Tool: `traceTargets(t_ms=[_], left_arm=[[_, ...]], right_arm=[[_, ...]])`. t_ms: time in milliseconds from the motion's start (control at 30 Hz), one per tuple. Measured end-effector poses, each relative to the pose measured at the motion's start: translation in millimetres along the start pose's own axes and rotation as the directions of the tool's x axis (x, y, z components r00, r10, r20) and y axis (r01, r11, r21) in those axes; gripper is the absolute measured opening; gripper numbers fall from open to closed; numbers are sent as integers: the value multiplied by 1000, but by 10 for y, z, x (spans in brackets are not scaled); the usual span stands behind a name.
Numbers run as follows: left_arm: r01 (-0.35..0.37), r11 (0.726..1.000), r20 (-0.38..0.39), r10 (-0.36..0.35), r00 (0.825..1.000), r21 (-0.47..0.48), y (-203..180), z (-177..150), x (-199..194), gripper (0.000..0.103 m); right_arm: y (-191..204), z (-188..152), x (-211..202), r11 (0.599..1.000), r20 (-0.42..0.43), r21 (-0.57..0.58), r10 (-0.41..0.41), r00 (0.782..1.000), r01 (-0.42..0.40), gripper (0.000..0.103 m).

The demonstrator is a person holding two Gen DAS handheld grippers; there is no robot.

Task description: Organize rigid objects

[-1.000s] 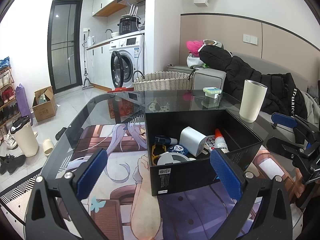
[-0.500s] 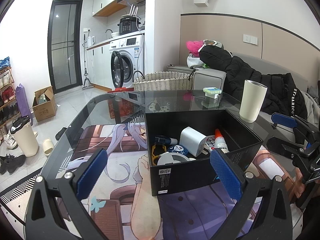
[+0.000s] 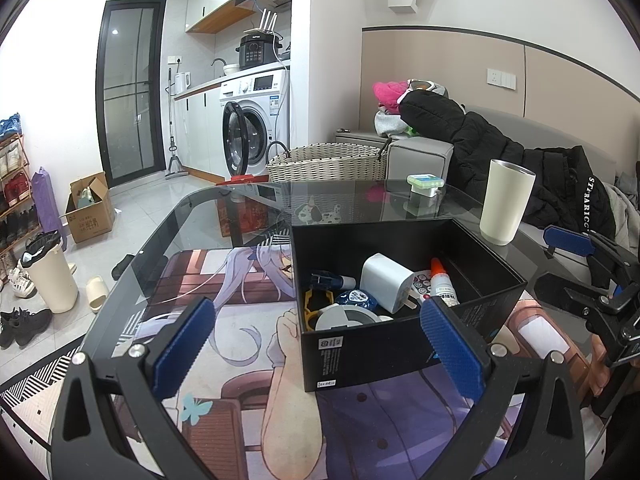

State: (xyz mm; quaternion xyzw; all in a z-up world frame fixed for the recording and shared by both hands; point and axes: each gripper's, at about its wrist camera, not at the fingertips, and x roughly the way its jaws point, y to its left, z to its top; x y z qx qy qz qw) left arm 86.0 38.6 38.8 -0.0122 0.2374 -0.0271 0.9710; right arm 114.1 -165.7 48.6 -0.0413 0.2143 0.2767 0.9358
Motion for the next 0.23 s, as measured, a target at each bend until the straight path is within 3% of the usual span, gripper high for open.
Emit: traceTargets(t_ms=[233], left_arm=[[-5, 1000, 4, 5, 1000, 3, 40, 2, -3, 103]], right_arm=[[-2, 0, 0, 1000, 0, 1, 0, 1000, 0, 102]])
